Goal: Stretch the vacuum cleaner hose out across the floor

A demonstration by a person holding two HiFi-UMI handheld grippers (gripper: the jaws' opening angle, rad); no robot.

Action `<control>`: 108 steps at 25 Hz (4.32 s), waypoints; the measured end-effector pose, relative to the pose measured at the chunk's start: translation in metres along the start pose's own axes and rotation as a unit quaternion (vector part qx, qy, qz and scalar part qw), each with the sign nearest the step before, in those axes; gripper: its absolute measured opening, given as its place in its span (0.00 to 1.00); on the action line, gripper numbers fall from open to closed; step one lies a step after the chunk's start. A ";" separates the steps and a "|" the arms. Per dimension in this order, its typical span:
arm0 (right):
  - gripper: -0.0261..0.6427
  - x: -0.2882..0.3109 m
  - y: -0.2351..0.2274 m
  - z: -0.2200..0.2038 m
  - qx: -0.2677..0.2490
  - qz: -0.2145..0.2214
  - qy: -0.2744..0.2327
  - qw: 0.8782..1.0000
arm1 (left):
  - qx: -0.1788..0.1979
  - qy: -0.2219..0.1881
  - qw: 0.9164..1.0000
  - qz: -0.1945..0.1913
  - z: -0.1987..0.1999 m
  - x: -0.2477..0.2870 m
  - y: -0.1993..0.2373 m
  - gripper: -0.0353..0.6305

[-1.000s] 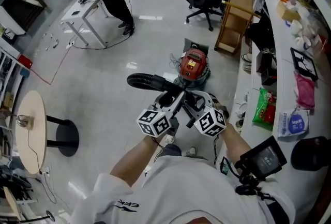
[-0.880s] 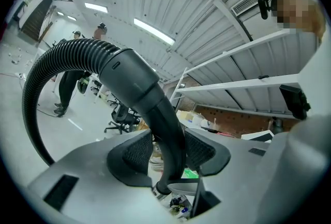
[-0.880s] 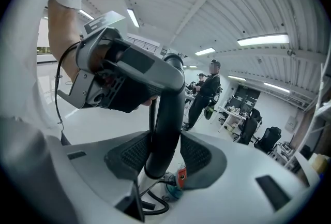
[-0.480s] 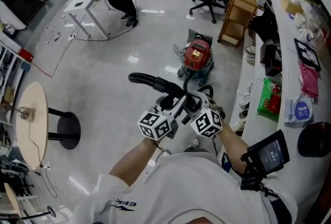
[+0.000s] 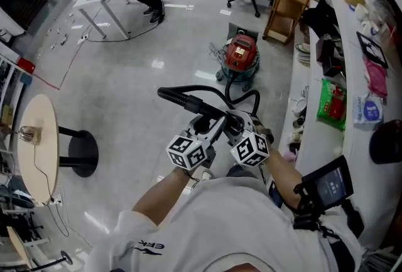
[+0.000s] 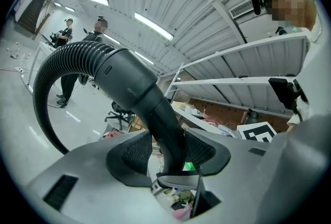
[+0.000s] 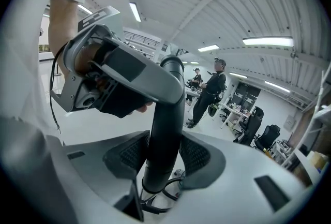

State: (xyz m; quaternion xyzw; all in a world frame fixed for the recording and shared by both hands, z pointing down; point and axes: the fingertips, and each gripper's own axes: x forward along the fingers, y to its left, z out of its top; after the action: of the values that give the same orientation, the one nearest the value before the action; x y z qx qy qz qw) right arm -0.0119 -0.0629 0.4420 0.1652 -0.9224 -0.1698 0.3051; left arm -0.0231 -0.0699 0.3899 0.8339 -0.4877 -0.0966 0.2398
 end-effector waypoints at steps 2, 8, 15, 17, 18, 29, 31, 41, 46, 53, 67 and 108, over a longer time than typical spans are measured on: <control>0.31 0.001 0.016 0.006 -0.002 0.002 0.002 1.000 | -0.001 0.000 1.000 0.000 -0.004 -0.017 0.001 0.34; 0.31 0.012 0.064 0.030 0.000 0.014 0.002 1.000 | -0.002 -0.005 1.000 0.007 -0.010 -0.069 0.012 0.34; 0.31 0.032 0.113 0.061 -0.008 0.040 -0.004 0.999 | -0.008 -0.014 0.999 0.029 -0.011 -0.126 0.034 0.34; 0.31 0.038 0.125 0.069 -0.014 0.051 -0.007 0.999 | -0.009 -0.018 0.999 0.039 -0.010 -0.141 0.040 0.34; 0.31 0.040 0.131 0.073 -0.017 0.055 -0.009 0.998 | -0.010 -0.020 0.999 0.045 -0.010 -0.148 0.042 0.34; 0.31 0.056 0.157 0.099 -0.051 0.107 -0.042 0.992 | -0.020 -0.039 0.992 0.117 -0.005 -0.187 0.058 0.34; 0.31 0.057 0.161 0.101 -0.056 0.115 -0.048 0.991 | -0.022 -0.044 0.990 0.129 -0.005 -0.192 0.059 0.34; 0.30 0.071 0.197 0.120 -0.072 0.171 -0.068 0.980 | -0.040 -0.064 0.980 0.183 -0.010 -0.234 0.075 0.34; 0.30 0.076 0.232 0.135 -0.085 0.186 -0.071 0.976 | -0.049 -0.071 0.976 0.202 -0.017 -0.272 0.081 0.34; 0.30 0.083 0.287 0.166 -0.098 0.200 -0.077 0.972 | -0.055 -0.083 0.970 0.223 -0.022 -0.337 0.087 0.34; 0.30 0.104 0.398 0.227 -0.117 0.251 -0.092 0.956 | -0.060 -0.110 0.952 0.279 -0.033 -0.464 0.107 0.34; 0.28 0.151 0.620 0.375 -0.134 0.452 -0.124 0.873 | -0.099 -0.198 0.852 0.474 -0.038 -0.737 0.162 0.39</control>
State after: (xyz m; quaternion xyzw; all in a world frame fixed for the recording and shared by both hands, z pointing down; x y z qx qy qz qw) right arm -0.4837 0.5056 0.4915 -0.3348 -0.8951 -0.1546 0.2505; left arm -0.5049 0.5089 0.4494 0.4362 -0.8489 -0.1820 0.2365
